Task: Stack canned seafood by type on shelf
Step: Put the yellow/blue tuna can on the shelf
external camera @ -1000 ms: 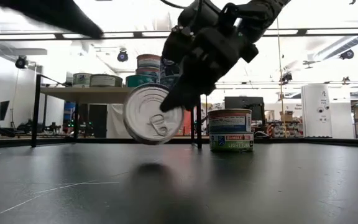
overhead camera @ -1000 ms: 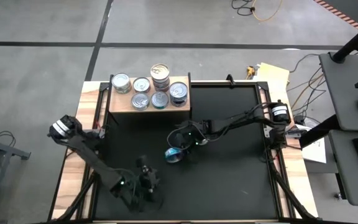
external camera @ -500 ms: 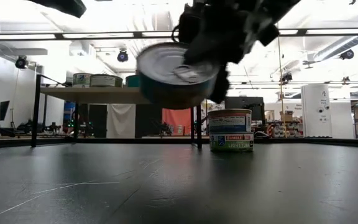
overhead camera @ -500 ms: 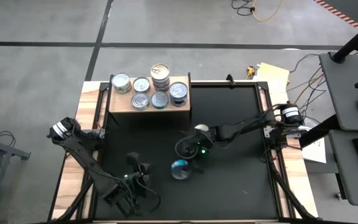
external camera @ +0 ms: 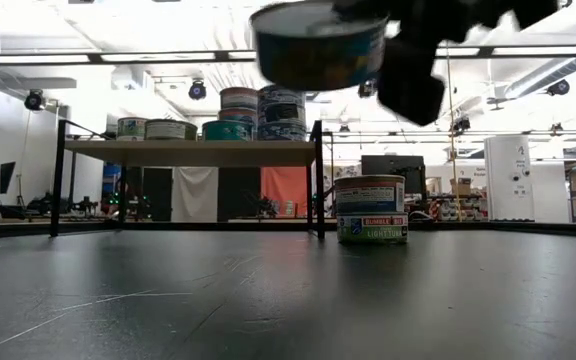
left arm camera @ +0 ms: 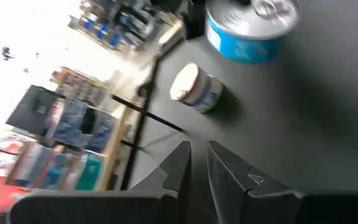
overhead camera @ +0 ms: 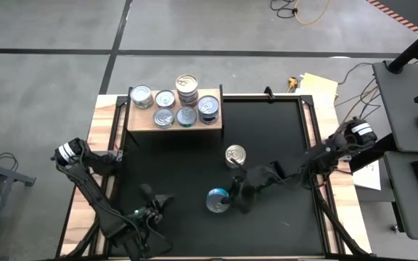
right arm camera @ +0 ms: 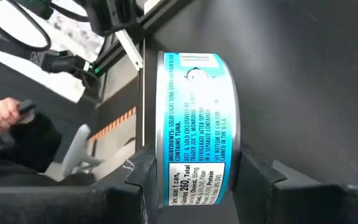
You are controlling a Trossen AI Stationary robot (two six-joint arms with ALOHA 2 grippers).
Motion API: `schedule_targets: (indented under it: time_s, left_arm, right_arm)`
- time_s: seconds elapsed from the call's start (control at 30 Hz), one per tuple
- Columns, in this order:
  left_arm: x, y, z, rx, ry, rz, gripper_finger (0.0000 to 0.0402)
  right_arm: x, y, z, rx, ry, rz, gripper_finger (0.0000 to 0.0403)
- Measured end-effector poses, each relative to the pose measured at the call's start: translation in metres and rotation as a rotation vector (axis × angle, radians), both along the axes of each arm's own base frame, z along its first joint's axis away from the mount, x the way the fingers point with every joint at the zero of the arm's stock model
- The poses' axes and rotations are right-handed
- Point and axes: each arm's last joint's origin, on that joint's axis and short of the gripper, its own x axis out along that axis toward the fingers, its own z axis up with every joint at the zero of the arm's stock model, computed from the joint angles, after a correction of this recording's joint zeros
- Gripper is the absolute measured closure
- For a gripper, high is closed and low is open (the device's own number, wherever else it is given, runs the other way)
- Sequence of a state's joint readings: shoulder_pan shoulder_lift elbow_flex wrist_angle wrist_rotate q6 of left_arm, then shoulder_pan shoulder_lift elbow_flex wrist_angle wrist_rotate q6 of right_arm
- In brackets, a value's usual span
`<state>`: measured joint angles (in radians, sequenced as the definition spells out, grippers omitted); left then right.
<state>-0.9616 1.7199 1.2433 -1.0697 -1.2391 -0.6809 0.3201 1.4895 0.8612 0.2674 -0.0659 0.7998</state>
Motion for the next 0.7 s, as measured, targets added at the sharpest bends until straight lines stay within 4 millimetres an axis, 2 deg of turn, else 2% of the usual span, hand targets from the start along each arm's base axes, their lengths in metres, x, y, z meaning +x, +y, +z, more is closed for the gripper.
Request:
schedule_targets:
  time_s: [0.1,0.2,0.3,0.43,0.53,0.7]
  left_arm:
    - [0.01,-0.003,0.0,-0.062,0.083,-0.029,0.0366]
    - [0.025,-0.01,-0.001,-0.135,0.255,-0.163,0.0366]
    - [0.046,-0.018,0.003,-0.196,0.335,-0.395,0.0366]
    - [0.073,-0.02,0.007,-0.217,0.322,-0.799,0.0366]
    - [0.088,-0.007,0.004,-0.19,0.306,-0.895,0.0366]
    - [0.095,0.033,0.01,-0.195,0.291,-0.829,0.0366]
  right_arm:
    - [-0.009,0.01,0.009,-0.07,-0.056,-0.03,0.0265]
    - [-0.013,0.016,0.019,-0.185,-0.136,-0.052,0.0265]
    - [-0.015,0.018,0.021,-0.245,-0.155,-0.119,0.0265]
    - [-0.014,0.018,0.023,-0.326,-0.2,-0.151,0.0265]
    - [-0.013,0.02,0.024,-0.339,-0.225,-0.156,0.0265]
    - [-0.018,0.031,0.029,-0.279,-0.263,-0.217,0.0265]
